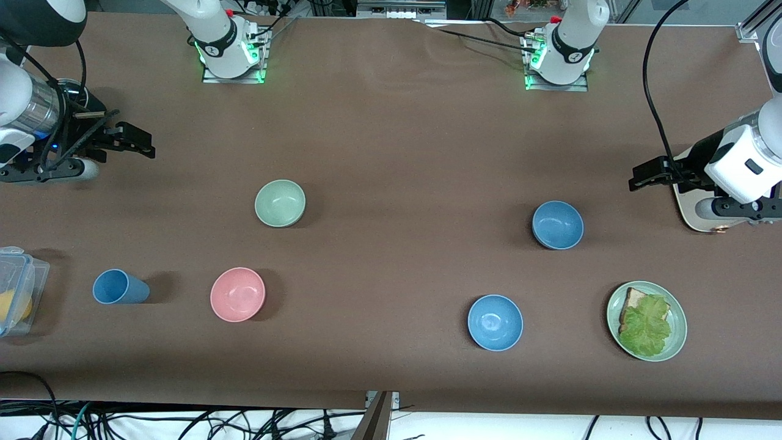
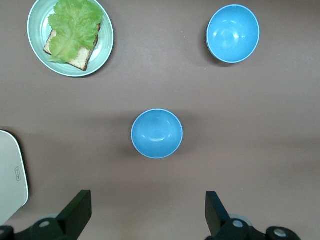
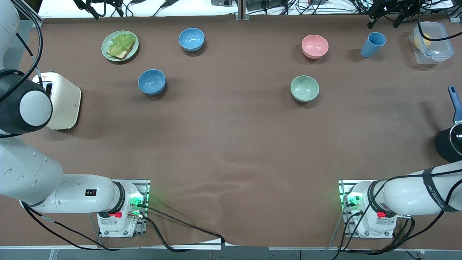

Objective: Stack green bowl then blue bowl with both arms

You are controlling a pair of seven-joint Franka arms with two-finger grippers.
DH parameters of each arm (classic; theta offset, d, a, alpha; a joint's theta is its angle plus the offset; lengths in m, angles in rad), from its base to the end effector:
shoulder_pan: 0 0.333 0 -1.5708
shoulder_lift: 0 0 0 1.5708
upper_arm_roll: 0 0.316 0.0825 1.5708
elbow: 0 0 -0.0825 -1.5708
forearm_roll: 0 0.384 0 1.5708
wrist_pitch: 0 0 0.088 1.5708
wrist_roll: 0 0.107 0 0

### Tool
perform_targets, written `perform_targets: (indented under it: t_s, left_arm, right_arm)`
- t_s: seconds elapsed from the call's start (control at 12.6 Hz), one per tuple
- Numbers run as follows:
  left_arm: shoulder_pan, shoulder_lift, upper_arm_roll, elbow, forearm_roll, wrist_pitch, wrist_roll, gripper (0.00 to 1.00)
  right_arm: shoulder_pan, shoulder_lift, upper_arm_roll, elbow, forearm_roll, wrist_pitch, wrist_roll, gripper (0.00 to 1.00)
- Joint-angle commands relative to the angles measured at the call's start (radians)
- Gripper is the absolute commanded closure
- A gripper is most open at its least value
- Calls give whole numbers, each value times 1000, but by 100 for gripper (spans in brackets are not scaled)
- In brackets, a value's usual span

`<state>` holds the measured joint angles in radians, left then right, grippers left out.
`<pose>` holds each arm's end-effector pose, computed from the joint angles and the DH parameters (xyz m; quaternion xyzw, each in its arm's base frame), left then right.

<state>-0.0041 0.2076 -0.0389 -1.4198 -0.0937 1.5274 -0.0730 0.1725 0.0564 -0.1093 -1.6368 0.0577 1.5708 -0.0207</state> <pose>0.6099 -0.0342 0.5713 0.9973 0.0155 -0.0527 0.0479 0.5640 0.0434 0.5622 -0.9970 -0.0400 0.0615 0.0244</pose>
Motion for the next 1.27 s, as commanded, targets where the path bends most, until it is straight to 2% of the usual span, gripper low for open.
perform_targets:
  t_s: [0.0,1.19]
  left_arm:
    - [1,13,1,32,-20,-15,12,0]
    - [-1,13,-1,32,-20,-15,10,0]
  right_arm:
    - [-13,-13,10,-8,-12,6,-18,0]
    - [-8,-13,16,-6,-19,9,-7,0]
